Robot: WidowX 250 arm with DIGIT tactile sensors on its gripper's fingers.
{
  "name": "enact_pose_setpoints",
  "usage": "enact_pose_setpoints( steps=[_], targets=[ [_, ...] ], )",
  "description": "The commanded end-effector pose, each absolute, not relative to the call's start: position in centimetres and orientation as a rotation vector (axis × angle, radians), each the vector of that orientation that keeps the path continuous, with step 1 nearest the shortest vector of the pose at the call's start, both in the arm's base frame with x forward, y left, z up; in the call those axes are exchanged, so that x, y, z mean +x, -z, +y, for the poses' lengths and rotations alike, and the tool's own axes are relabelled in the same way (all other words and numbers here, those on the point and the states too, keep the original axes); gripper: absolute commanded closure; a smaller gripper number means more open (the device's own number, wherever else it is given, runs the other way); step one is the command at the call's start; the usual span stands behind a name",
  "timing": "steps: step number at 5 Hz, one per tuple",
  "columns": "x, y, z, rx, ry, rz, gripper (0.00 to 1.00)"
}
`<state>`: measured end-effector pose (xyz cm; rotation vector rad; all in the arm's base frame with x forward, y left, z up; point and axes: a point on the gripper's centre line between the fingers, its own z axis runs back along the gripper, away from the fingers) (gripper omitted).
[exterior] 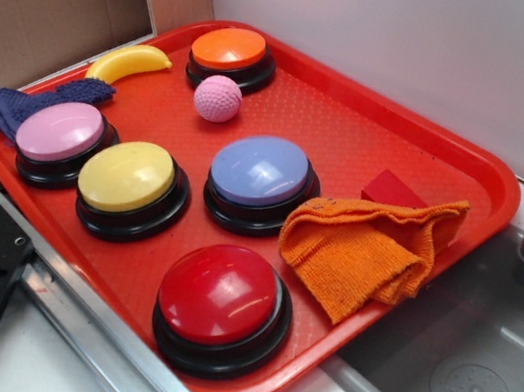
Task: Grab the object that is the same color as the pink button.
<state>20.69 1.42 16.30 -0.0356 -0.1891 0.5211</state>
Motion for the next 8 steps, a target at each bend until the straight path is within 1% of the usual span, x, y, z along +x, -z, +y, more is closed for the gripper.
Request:
enact_pose_setpoints(
  steps=[1,2,3,4,5,6,7,8],
  targets=[
    [24.5,-12.7,4.2,-0.007,-0.682,-0.296,0.00],
    [26.1,-10.5,4.3,-0.002,-0.716,-0.333,0.00],
    [27.3,-8.6,4.2,0.003,-0.746,-0.399,0.00],
    [27.9,-6.3,4.7,0.016,-0.748,-0.374,0.00],
    [28.2,-4.9,4.8,0.061,-0.758,-0.367,0.00],
    [28.7,-3.8,5.2,0.076,-0.771,-0.370,0.00],
    [28.9,-3.5,5.3,0.067,-0.781,-0.362,0.00],
    [29.0,-3.3,5.5,0.082,-0.791,-0.376,0.98]
  ],
)
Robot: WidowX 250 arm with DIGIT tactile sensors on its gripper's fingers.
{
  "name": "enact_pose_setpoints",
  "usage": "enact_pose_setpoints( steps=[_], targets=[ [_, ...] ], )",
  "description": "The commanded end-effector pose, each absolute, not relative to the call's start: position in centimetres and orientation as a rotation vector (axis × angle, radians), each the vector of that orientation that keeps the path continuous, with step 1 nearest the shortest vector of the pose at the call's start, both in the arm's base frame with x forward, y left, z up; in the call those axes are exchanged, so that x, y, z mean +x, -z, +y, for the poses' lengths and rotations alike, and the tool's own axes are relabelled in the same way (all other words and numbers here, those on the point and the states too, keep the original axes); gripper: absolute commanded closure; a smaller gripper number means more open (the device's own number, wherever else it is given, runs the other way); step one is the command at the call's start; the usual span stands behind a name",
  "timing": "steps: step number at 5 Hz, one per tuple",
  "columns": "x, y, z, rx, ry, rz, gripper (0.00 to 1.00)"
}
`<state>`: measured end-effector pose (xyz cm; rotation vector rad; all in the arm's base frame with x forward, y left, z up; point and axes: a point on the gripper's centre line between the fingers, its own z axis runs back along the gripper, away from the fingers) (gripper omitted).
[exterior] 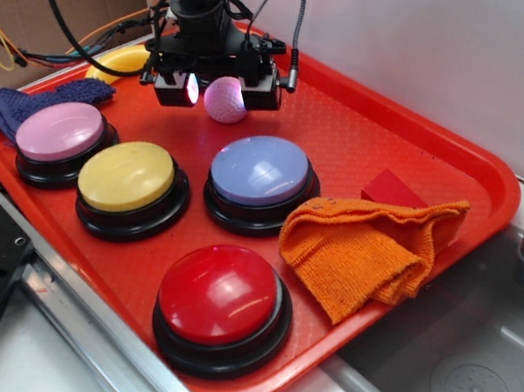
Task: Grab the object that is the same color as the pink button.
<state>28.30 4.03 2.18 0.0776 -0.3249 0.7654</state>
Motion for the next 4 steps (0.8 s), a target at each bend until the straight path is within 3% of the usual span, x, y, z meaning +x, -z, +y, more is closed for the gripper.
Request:
enact_pose_setpoints(
  steps=[1,3,4],
  targets=[
    [29.2,-4.2,5.7,0.115,-0.773,-0.362,1.00],
    [28.8,-9.8,5.5,0.119,-0.518,-0.194,1.00],
    [27.6,-13.1,4.6,0.082,-0.384,-0.227,1.00]
  ],
)
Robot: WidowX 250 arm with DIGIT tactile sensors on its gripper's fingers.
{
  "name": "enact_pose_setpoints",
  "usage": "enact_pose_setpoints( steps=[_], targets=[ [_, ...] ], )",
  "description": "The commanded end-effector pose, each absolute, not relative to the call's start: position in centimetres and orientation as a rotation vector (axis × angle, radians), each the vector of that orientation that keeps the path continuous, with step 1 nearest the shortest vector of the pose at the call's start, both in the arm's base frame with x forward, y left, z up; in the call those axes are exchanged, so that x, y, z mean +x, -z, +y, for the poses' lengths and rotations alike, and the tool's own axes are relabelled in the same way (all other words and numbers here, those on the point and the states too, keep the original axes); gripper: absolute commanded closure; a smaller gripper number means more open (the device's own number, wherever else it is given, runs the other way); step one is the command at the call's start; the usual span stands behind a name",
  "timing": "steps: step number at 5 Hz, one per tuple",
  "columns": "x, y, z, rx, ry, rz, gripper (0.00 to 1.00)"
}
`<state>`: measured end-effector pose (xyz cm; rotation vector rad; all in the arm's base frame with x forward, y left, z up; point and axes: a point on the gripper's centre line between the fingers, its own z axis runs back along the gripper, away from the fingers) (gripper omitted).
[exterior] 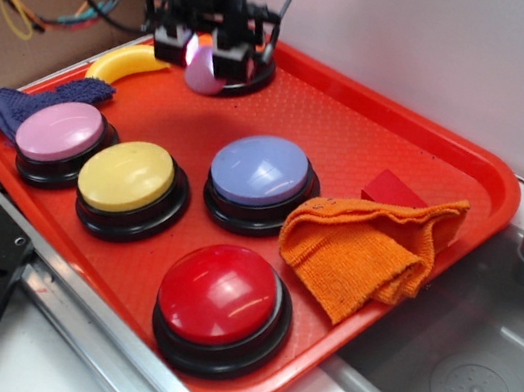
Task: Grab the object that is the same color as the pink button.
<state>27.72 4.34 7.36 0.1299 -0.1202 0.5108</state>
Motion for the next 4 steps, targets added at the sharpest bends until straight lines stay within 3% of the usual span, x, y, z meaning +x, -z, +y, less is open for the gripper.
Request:
enact_pose_setpoints(
  steps=[1,2,3,4],
  targets=[
    [26.1,-16.3,3.7,0.000,-0.269,-0.199,1.00],
    [24.3,-18.7,3.5,-0.049,-0.242,-0.225,1.00],
    [23.2,-19.5,3.7,-0.077,-0.287,-0.260,1.00],
    [23.6,-19.1,4.9,-0.095,-0.360,-0.221,1.00]
  ],
)
